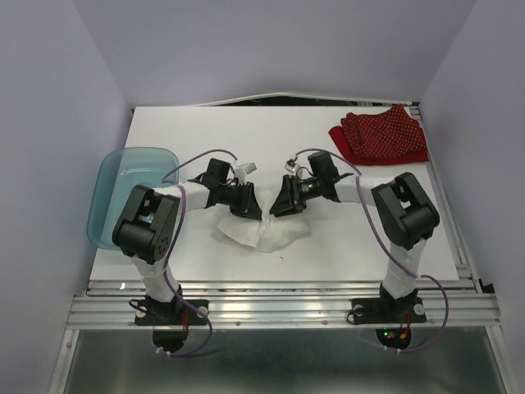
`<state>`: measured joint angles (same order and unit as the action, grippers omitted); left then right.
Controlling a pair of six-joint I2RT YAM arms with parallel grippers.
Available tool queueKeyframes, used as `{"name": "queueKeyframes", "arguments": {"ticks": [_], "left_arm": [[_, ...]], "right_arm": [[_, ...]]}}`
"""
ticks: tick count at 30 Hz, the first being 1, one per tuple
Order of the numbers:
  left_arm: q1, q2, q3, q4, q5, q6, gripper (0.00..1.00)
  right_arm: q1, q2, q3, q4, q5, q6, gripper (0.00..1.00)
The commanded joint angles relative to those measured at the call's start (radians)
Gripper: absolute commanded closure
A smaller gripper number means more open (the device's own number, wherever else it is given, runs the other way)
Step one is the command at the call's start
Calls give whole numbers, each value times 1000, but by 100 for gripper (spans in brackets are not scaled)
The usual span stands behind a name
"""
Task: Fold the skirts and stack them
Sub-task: Fold the skirt, then neatly place the folded skirt to the corner
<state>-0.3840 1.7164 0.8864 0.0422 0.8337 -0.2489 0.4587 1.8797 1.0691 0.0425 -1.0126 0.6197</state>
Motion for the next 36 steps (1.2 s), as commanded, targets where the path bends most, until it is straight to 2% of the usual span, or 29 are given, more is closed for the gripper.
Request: {"name": "queueKeyframes", "arguments": {"ticks": [1, 4, 8, 12, 15, 17, 21, 22, 23, 24, 25, 27, 28, 33, 35, 36], "left_arm": [[19, 119, 92, 1, -14, -1, 75], [39, 185, 127, -11, -57, 13, 77], [46, 203, 163, -37, -67, 43, 76], [34, 111, 206, -113, -65, 140, 64], [1, -61, 204, -162, -160, 215, 47], [-27, -128, 212, -194, -220, 278, 43], [-174, -265, 224, -261, -433, 446, 39], [-205, -279, 224, -266, -523, 477, 38], [-232, -287, 224, -272, -565, 538, 37], [-262, -294, 215, -280, -599, 568, 36], [-324, -294, 212, -297, -672, 630, 34], [-387, -284, 207, -309, -734, 686, 34], [-454, -272, 203, -309, -798, 703, 31], [-645, -213, 135, -251, -991, 841, 30], [-696, -178, 117, -234, -1019, 870, 29], [-702, -158, 114, -228, -1028, 881, 23]], "right_arm": [[-26, 143, -12, -76, 57, -69, 51], [-70, 222, 5, -82, 92, -127, 53], [-94, 239, 67, -137, 120, -189, 55], [-94, 144, 120, -213, 98, -192, 52], [-94, 23, 135, -234, 82, -160, 48], [-94, -51, 118, -239, 101, -149, 40], [-118, -223, 60, -283, 164, -120, 28], [-144, -246, 40, -286, 172, -114, 25], [-162, -266, 19, -293, 187, -106, 18], [-181, -304, -33, -296, 195, -85, 18], [-221, -335, -84, -297, 210, -65, 10], [-261, -347, -134, -296, 233, -46, 5], [-278, -373, -156, -296, 246, -40, 2], [-328, -393, -224, -274, 278, 14, 0], [-328, -384, -256, -241, 273, 41, 0], [-328, -383, -265, -230, 273, 49, 0]]}}
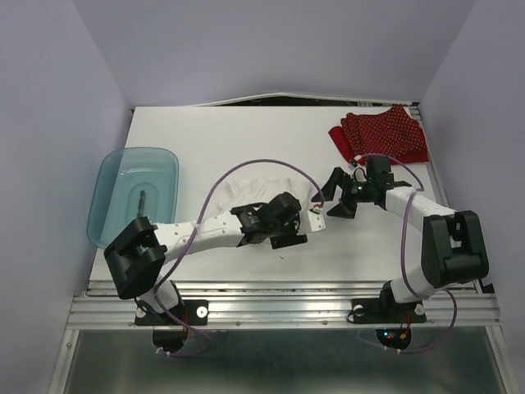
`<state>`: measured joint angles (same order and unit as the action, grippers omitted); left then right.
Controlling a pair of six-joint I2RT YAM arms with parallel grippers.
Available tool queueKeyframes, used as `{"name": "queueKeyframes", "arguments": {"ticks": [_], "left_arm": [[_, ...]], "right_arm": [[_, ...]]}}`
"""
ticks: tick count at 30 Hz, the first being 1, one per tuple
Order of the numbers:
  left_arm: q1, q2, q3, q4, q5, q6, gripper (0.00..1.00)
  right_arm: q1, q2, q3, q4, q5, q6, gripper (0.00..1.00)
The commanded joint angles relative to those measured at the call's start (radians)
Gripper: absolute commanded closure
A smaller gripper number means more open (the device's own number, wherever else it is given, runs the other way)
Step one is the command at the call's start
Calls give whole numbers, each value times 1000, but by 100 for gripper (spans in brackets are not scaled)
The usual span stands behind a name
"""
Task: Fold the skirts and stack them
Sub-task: Neatly place the folded skirt to the corner
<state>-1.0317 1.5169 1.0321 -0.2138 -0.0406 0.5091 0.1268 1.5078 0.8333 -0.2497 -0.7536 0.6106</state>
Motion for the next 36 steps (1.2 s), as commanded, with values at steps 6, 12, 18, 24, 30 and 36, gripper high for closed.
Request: {"name": "queueKeyframes", "arguments": {"ticks": [6, 12, 18, 24, 30, 36], "left_arm": [[-59, 184, -61, 135, -261, 170, 19], [-48, 236, -78, 232, -311, 173, 22], [-48, 249, -99, 286, -376, 209, 25], [-54, 137, -75, 179, -360, 220, 20], [-51, 100, -32, 67, -308, 212, 18], [-19, 152, -49, 96, -231, 220, 17]], "right_arm": [[4, 35, -69, 111, 11, 92, 0], [4, 74, -94, 156, -10, 97, 0], [4, 94, -73, 149, -32, 74, 0], [4, 77, -69, 144, -46, 63, 0], [4, 83, -62, 150, -59, 64, 0], [4, 100, -43, 145, -70, 63, 0]]}}
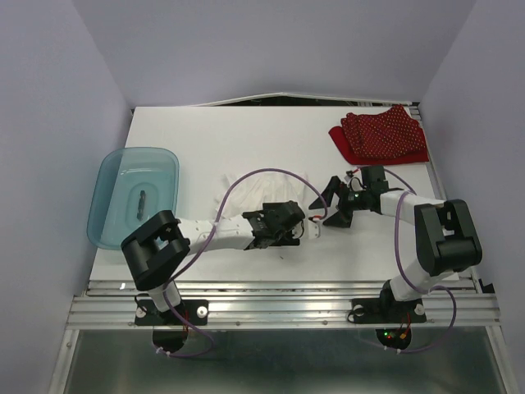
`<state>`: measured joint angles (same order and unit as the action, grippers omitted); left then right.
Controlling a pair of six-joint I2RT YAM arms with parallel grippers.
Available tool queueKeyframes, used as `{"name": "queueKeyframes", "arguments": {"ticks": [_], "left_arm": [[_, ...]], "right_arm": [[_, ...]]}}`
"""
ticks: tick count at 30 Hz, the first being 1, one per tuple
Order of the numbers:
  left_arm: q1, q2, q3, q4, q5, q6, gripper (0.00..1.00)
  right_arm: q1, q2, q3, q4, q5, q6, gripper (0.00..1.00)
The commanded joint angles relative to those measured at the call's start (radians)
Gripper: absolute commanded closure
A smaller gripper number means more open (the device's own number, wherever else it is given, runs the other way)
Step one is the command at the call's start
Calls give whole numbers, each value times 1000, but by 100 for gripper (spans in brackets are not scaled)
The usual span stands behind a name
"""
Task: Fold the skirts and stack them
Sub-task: Neatly place the folded skirt to the corner
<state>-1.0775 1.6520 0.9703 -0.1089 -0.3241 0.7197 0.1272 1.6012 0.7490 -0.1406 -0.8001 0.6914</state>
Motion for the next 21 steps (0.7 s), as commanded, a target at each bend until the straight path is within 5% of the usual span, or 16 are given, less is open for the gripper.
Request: {"name": "queueKeyframes", "arguments": {"ticks": [1, 6, 9, 13, 16, 21], "left_arm": [[40, 43, 18, -3, 63, 6, 17], [148, 115, 22, 136, 92, 4, 20], [188, 129, 48, 167, 143, -20, 40], [218, 82, 64, 176, 239, -32, 82], [220, 39, 56, 173, 298, -37, 97], [223, 3, 64, 147, 365, -62, 100]], "right_arm": [[3, 5, 41, 33, -21, -20, 0], [3, -12, 24, 30, 22, -50, 0], [3, -30, 0, 42, 56, -56, 0], [3, -30, -34, 145, 64, 0, 0], [3, -5, -50, 292, 68, 75, 0], [52, 61, -20, 449, 94, 173, 0]]}}
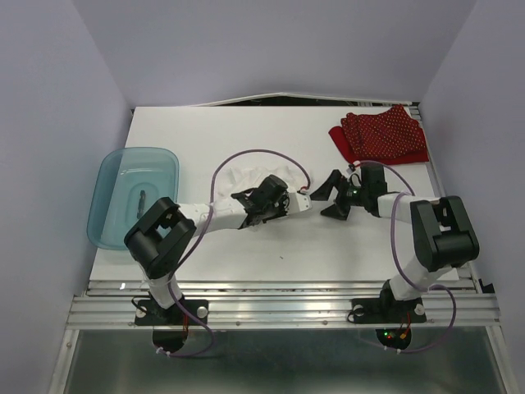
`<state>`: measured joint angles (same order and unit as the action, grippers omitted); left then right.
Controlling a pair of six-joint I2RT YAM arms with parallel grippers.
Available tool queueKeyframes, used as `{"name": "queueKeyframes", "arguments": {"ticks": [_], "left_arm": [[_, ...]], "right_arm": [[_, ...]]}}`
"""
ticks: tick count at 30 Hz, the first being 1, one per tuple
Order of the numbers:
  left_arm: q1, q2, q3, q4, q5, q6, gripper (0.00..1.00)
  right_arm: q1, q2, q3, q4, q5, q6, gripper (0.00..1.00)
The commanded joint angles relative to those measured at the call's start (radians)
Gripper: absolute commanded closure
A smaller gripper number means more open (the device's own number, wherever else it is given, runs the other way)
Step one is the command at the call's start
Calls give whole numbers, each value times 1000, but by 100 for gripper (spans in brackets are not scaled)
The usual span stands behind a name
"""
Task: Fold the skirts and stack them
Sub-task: Neatly place the folded skirt to the corner
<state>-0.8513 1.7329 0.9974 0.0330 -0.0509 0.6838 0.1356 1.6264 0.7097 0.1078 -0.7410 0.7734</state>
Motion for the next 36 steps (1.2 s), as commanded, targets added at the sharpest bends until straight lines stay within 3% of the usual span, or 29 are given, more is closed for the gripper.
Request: {"name": "queueKeyframes", "arguments": {"ticks": [1, 11, 15, 18, 25, 29, 36], "left_arm": [[-3, -84, 38, 5, 103, -32, 100], [3, -47, 113, -36, 132, -53, 100], [5, -23, 144, -67, 146, -75, 100], [8, -7, 147, -67, 155, -78, 100], [21, -1, 142, -74, 175, -73, 100], [21, 5, 153, -79, 184, -78, 100], [23, 28, 188, -100, 198, -78, 100]], "right_arm": [[56, 55, 31, 219, 44, 105, 0], [153, 191, 70, 349, 135, 239, 0], [153, 187, 13, 464, 156, 277, 0], [141, 152, -13, 458, 166, 277, 0], [-11, 40, -58, 398, 55, 195, 0], [-11, -23, -39, 397, 9, 199, 0], [60, 58, 23, 448, -46, 216, 0]]}}
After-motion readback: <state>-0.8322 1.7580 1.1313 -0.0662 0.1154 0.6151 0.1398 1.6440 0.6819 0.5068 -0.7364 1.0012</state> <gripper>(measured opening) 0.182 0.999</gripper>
